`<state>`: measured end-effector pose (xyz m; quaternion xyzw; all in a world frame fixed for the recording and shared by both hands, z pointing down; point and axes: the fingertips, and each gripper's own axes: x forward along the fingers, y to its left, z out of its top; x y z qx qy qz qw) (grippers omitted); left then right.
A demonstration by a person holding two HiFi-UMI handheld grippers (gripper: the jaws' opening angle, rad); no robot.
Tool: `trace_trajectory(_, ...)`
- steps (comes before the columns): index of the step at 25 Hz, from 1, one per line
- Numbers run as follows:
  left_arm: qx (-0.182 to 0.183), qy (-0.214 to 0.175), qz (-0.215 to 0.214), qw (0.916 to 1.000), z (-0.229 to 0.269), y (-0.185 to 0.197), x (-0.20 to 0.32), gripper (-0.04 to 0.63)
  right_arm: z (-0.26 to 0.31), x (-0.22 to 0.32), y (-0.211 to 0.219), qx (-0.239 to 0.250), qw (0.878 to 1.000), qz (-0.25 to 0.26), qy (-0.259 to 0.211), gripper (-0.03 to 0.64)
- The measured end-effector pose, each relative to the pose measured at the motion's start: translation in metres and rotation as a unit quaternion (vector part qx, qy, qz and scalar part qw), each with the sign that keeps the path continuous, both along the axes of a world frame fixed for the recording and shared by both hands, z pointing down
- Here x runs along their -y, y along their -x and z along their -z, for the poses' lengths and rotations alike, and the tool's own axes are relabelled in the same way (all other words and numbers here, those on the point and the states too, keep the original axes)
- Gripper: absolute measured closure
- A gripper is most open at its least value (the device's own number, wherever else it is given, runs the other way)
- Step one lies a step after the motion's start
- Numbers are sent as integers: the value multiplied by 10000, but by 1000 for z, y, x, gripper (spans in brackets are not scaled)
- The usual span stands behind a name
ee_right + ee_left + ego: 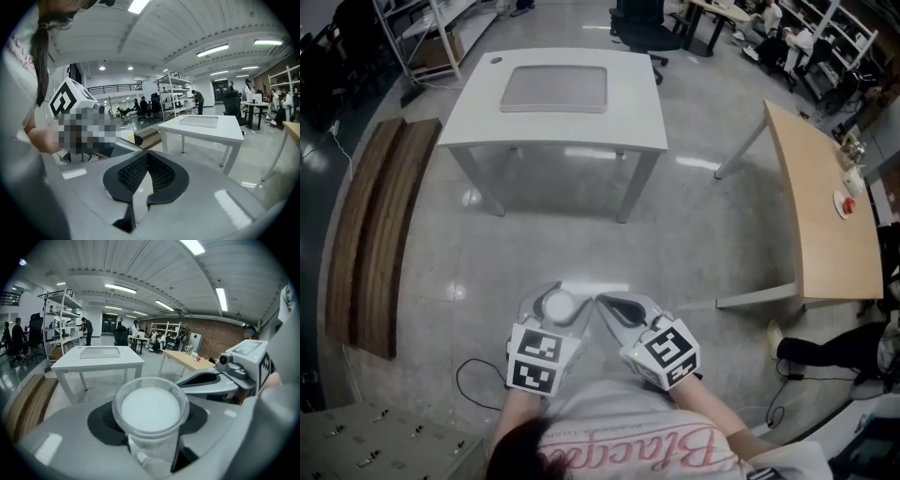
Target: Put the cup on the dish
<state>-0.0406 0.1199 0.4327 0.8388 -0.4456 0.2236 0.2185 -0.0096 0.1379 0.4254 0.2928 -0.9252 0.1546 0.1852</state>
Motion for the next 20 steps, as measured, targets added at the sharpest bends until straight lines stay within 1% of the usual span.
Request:
trace_trajectory(7, 256, -292, 48, 9992, 8, 16, 49, 347, 5, 49, 16, -35, 9998, -115, -125, 615)
trace_trajectory(11, 223, -316, -24, 9992, 9, 20, 61, 347, 10, 68, 20, -75, 9995, -176, -261, 615)
trace_trajectory(14, 190, -318, -68, 9993, 10, 21, 68, 347, 14, 80, 22, -85, 9993, -211, -281, 615)
trace_trajectory(20, 139, -386, -40, 9992, 14, 20, 88, 347, 17, 99, 19, -134, 9991, -234, -342, 615)
